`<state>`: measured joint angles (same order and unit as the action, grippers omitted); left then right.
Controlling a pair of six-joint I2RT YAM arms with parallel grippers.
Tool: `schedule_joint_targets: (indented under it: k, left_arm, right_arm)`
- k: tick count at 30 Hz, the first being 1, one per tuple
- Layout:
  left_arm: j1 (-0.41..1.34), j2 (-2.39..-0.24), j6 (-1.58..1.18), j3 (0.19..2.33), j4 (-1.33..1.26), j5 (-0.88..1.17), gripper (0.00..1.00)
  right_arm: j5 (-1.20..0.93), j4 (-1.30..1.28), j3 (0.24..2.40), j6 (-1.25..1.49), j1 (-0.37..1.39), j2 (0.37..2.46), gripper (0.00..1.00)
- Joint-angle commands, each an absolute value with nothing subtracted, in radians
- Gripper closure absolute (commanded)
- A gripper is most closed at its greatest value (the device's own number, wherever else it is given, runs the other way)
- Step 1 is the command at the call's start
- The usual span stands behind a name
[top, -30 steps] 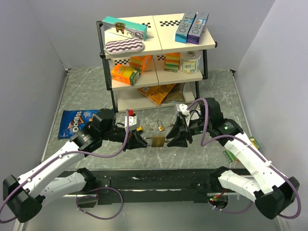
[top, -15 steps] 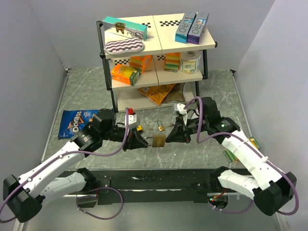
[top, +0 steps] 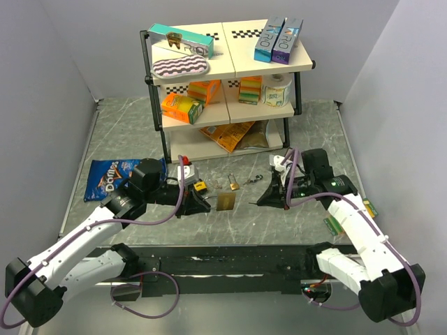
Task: Lock with the key
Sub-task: Lock the lock, then place the key at the center of the board.
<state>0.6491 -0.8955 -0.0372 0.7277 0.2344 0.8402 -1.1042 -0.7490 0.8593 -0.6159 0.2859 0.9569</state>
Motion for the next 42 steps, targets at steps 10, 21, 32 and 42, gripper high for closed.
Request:
schedule_joint_targets:
  k: [10,21,32,42]
  left_arm:
    - [0.641,-0.884,-0.011,0.749,0.199,0.831,0.99]
    - [0.641,-0.925,-0.017,0.764,0.235,0.792,0.99]
    - [0.641,-0.914,-0.025,0.742,0.233,0.792,0.99]
    - [0.641,-0.946,-0.038,0.75,0.224,0.802,0.99]
  right_arm:
    - [-0.7,-0.557,0.772,-0.448,0.239,1.199,1.0]
    - [-0.581,-0.586,0.899,-0.423,0.241,1.532,1.0]
    - [-0.583,-0.595,0.934,-0.459,0.241,1.634,1.0]
    - [-0.594,-0.692,0.97,-0.523,0.244,1.678,0.96]
